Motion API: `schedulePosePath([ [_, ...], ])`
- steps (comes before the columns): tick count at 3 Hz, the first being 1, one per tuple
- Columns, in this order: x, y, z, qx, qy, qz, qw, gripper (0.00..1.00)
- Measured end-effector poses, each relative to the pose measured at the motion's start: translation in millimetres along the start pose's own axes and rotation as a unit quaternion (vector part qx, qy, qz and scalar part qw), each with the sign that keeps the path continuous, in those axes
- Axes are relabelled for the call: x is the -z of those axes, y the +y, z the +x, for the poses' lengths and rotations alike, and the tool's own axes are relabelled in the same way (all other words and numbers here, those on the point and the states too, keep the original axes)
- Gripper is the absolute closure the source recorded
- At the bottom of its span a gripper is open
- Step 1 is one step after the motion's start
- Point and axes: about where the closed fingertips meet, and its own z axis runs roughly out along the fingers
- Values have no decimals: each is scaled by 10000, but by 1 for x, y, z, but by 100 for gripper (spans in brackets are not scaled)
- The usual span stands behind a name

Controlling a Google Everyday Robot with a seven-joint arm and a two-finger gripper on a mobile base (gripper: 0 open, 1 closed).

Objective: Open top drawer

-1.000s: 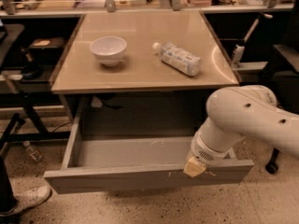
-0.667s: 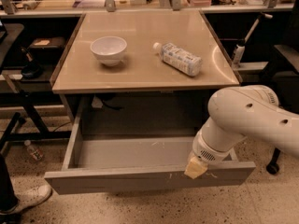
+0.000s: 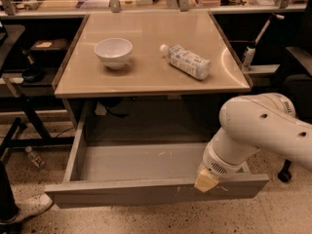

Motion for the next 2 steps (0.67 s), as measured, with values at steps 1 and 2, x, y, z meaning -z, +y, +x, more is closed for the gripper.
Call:
schedulePosePath([
  [1,0,0,0,0,0,0,10000,81],
  [2,0,0,0,0,0,0,10000,59],
])
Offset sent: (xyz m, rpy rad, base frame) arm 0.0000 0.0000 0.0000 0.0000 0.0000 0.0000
